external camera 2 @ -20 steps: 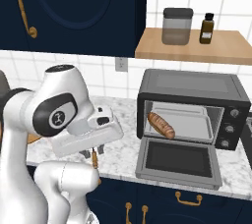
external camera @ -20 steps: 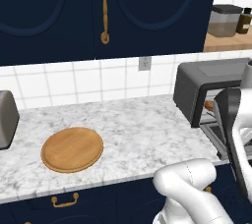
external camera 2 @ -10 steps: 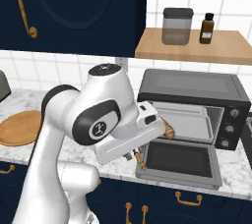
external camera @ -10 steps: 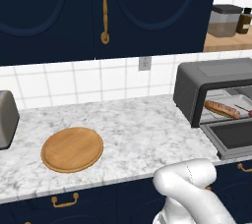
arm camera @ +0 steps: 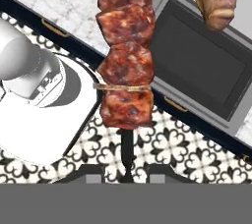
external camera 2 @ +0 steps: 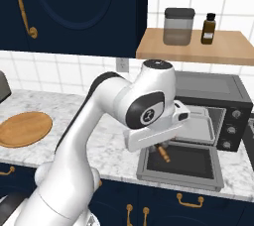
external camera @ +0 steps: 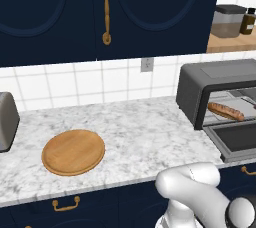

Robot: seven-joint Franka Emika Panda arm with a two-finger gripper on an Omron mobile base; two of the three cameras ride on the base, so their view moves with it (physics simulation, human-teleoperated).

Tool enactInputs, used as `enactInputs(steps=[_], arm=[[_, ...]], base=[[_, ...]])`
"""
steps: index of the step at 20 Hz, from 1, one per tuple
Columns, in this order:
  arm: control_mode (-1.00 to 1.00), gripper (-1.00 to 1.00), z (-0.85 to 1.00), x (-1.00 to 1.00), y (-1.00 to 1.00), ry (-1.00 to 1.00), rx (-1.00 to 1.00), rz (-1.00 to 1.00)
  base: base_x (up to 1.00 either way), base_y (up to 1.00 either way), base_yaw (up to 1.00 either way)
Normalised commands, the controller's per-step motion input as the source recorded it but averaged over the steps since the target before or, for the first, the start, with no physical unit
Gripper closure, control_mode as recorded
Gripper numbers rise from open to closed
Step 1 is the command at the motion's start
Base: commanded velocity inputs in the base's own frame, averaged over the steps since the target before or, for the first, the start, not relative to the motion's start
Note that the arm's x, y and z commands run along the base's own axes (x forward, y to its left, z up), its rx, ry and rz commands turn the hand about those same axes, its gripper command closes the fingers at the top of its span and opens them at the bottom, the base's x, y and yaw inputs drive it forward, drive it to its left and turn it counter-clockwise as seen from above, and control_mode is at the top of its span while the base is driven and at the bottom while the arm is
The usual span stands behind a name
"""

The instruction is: Pick up the kebab skewer and baguette bread, and place them inside the toaster oven. Close the toaster oven door and start by setting the timer.

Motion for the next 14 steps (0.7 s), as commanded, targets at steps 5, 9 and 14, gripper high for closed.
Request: enactInputs(steps=[5,9,14], arm=[[-1.00,1.00,-0.28,0.43,-0.56,-0.03,0.00,0.09],[-1.00,1.00,-0.10,0.44,-0.46,-0.02,0.00,0.05],[-1.00,1.00,-0.27,0.58,-0.14,0.04,0.03,0.01]], base=[[0.00,0.00,0.00],[0.00,0.00,0.00],[0.00,0.00,0.00]])
